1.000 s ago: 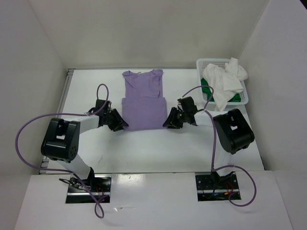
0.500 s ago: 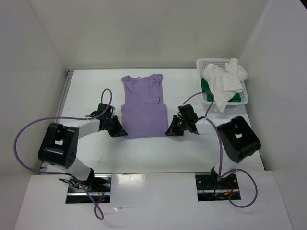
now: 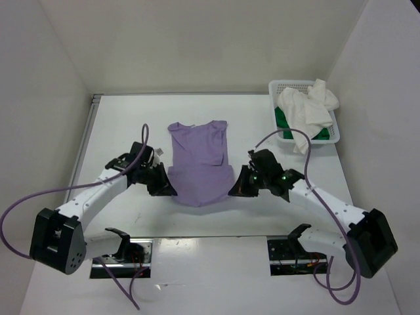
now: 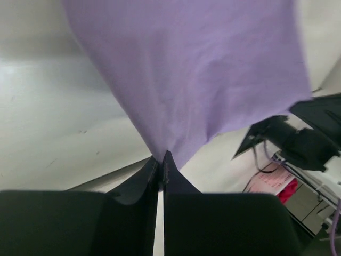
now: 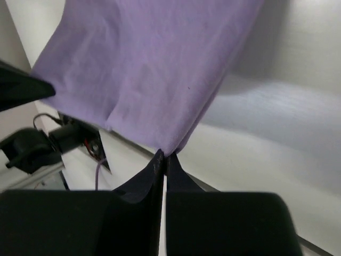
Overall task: Fold and stack the t-shirts
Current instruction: Fold the 2/3-rectangle-folded T-shirt at the center of the board.
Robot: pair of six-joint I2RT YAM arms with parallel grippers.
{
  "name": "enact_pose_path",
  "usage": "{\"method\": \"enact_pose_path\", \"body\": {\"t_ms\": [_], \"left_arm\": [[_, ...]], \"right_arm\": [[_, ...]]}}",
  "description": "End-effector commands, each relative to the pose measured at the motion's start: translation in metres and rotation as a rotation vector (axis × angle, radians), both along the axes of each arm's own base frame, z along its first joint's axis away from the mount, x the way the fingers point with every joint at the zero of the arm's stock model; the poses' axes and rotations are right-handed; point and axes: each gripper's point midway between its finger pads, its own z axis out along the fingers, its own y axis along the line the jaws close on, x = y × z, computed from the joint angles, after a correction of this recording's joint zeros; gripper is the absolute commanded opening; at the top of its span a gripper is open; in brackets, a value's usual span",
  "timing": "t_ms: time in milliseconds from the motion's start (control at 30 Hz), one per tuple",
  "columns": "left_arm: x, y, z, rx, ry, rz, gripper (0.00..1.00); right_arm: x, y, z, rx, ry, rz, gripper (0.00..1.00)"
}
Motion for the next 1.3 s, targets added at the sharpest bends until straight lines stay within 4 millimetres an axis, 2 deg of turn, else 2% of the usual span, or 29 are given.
{"method": "enact_pose_path", "body": {"t_ms": [0,33,67,100,133,300,333,367,400,433,467,500,533,567,600,633,667,700,733,867,933,1033,1067,1100,1133,1167,1200,1233,1267], "left_arm": [[0.029,-0.002,0.039,-0.035,-0.076,-0.015,0.06],[0.038,0.0,0.044,-0.036,-0.094,-0.009,0.06],[0.05,0.005,0.045,-0.022,-0.101,0.01,0.06],[0.066,0.006,0.059,-0.027,-0.144,0.019,0.06],[0.073,0.011,0.061,-0.024,-0.155,0.032,0.06],[0.14,0.046,0.065,-0.002,-0.249,0.161,0.06],[0.15,0.048,0.069,-0.01,-0.264,0.184,0.06],[0.163,0.051,0.067,-0.016,-0.256,0.21,0.06],[0.182,0.052,0.08,-0.011,-0.316,0.219,0.06],[0.193,0.053,0.083,-0.01,-0.328,0.235,0.06],[0.205,0.054,0.073,0.003,-0.312,0.241,0.06],[0.216,0.055,0.074,0.008,-0.328,0.246,0.06],[0.232,0.057,0.071,0.026,-0.324,0.27,0.06],[0.241,0.057,0.07,0.024,-0.336,0.271,0.06],[0.25,0.059,0.068,0.037,-0.344,0.28,0.06],[0.261,0.062,0.058,0.053,-0.333,0.301,0.06],[0.271,0.061,0.062,0.049,-0.355,0.302,0.07],[0.28,0.062,0.06,0.055,-0.369,0.309,0.07],[0.286,0.062,0.045,0.056,-0.341,0.315,0.07],[0.311,0.064,0.021,0.069,-0.334,0.348,0.13],[0.326,0.064,0.018,0.066,-0.354,0.362,0.21],[0.343,0.063,0.026,0.057,-0.39,0.364,0.32],[0.351,0.063,0.035,0.047,-0.411,0.373,0.45],[0.356,0.062,0.043,0.042,-0.432,0.374,0.52],[0.361,0.062,0.047,0.039,-0.442,0.374,0.58],[0.363,0.064,0.052,0.052,-0.456,0.37,0.62],[0.364,0.064,0.056,0.057,-0.467,0.36,0.73],[0.365,0.072,0.067,0.066,-0.491,0.379,0.78],[0.365,0.073,0.074,0.072,-0.505,0.387,0.8]], "right_arm": [[0.039,-0.001,0.023,-0.094,-0.055,-0.005,0.0],[0.068,-0.001,0.048,-0.092,-0.143,-0.016,0.0],[0.082,-0.003,0.053,-0.097,-0.163,-0.026,0.0],[0.096,-0.003,0.061,-0.083,-0.184,-0.028,0.0],[0.121,-0.008,0.067,-0.089,-0.201,-0.044,0.0],[0.187,-0.003,0.075,-0.086,-0.25,-0.053,0.0],[0.202,0.002,0.087,-0.074,-0.278,-0.055,0.0],[0.216,0.0,0.072,-0.093,-0.255,-0.06,0.0],[0.228,-0.002,0.072,-0.097,-0.271,-0.064,0.0],[0.242,0.003,0.084,-0.085,-0.302,-0.067,0.0],[0.255,0.003,0.065,-0.1,-0.268,-0.073,0.0],[0.264,0.001,0.063,-0.106,-0.274,-0.074,0.0],[0.279,0.006,0.073,-0.093,-0.31,-0.077,0.0],[0.287,0.006,0.07,-0.101,-0.311,-0.085,0.0],[0.297,0.005,0.049,-0.115,-0.278,-0.09,0.0],[0.312,0.01,0.06,-0.101,-0.316,-0.094,0.0],[0.318,0.011,0.055,-0.102,-0.312,-0.094,0.0],[0.326,0.014,0.036,-0.11,-0.29,-0.092,0.0],[0.338,0.018,0.043,-0.101,-0.316,-0.094,0.0],[0.361,0.026,0.017,-0.106,-0.284,-0.098,0.0],[0.373,0.028,0.006,-0.114,-0.285,-0.105,0.0],[0.381,0.023,0.001,-0.125,-0.283,-0.121,0.0],[0.381,0.023,0.004,-0.12,-0.275,-0.129,0.0],[0.381,0.023,0.004,-0.12,-0.274,-0.129,0.0],[0.381,0.023,0.004,-0.12,-0.274,-0.129,0.05],[0.381,0.024,0.009,-0.111,-0.277,-0.137,0.17],[0.383,0.024,0.019,-0.104,-0.295,-0.139,0.24],[0.383,0.024,0.019,-0.104,-0.296,-0.139,0.29],[0.383,0.024,0.03,-0.103,-0.318,-0.134,0.37]]}}
